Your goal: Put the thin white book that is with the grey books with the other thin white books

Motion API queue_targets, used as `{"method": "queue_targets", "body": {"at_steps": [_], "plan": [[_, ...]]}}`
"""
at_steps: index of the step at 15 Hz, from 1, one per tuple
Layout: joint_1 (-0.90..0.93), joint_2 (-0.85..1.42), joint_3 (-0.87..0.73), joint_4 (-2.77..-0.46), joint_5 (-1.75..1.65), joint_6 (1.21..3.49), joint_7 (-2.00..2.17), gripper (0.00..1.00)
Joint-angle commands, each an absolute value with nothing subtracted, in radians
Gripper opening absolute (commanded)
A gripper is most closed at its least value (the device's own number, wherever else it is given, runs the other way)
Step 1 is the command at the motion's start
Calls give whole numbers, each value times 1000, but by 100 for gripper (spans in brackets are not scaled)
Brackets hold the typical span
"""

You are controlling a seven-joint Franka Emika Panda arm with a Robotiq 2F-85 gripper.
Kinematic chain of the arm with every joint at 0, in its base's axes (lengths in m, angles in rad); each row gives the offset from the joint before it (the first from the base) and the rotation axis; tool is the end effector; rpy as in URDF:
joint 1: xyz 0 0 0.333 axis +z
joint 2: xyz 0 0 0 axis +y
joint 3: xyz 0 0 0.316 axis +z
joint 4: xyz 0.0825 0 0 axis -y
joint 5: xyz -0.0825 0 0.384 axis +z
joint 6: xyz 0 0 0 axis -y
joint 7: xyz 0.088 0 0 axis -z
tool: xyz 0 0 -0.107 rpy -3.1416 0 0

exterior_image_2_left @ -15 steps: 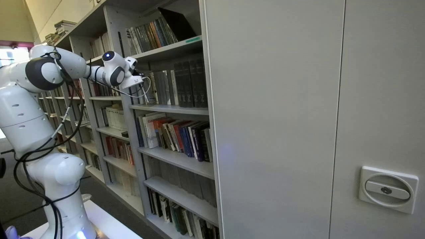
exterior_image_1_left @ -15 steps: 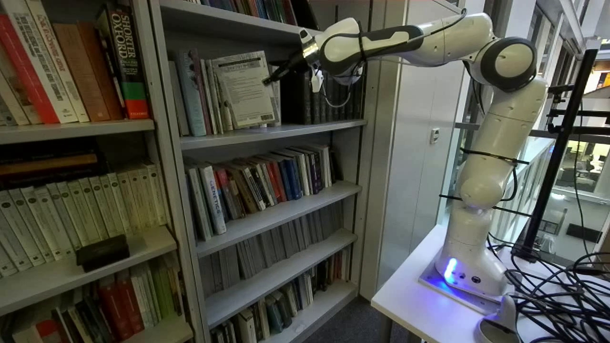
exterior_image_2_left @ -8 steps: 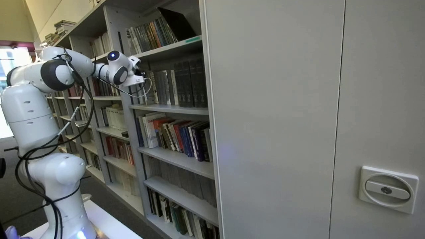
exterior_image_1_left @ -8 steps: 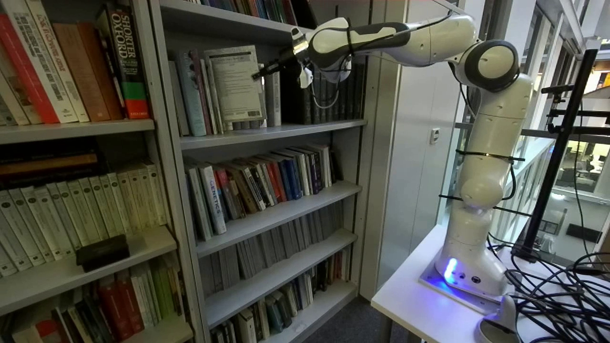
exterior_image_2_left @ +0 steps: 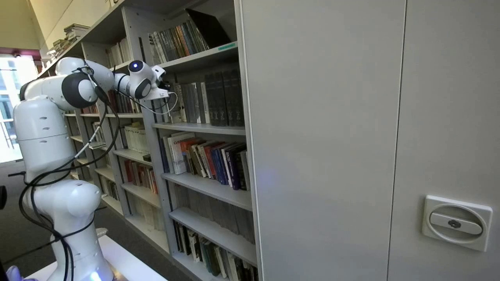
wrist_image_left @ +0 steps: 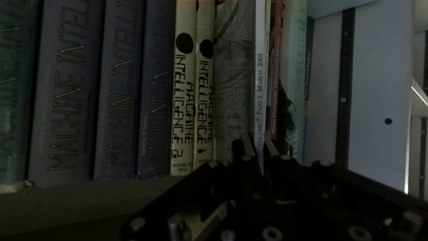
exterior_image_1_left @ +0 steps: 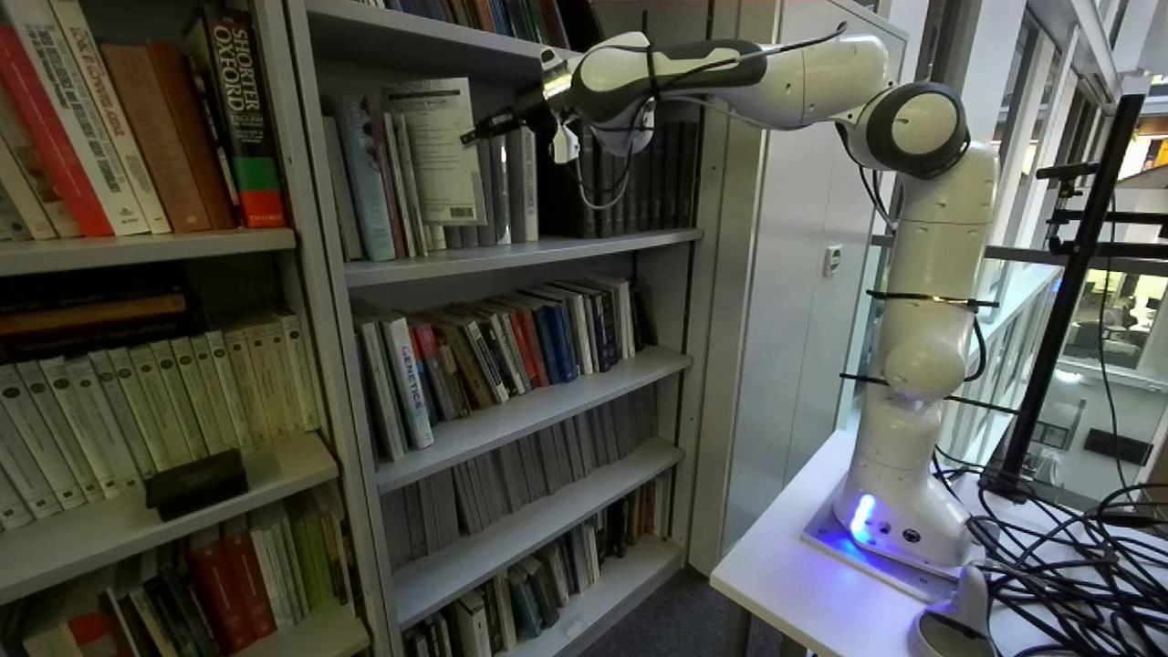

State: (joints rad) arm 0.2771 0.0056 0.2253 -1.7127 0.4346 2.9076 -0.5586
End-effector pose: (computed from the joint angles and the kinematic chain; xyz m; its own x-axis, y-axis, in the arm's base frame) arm 0.5449 0.2696 0.7100 0.2318 0.2782 0.9321 0.5957 -0.7981 0.0901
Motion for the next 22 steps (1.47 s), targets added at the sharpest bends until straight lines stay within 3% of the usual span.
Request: {"method": "queue_targets", "body": {"at_steps": [1,11,22], "plan": [[278,35,218,-1718,260,2943,-457,2],[288,126,203,-1604,-112,2860,-47,2],[276,248,320,-1443,206,2783,-34,2]]}}
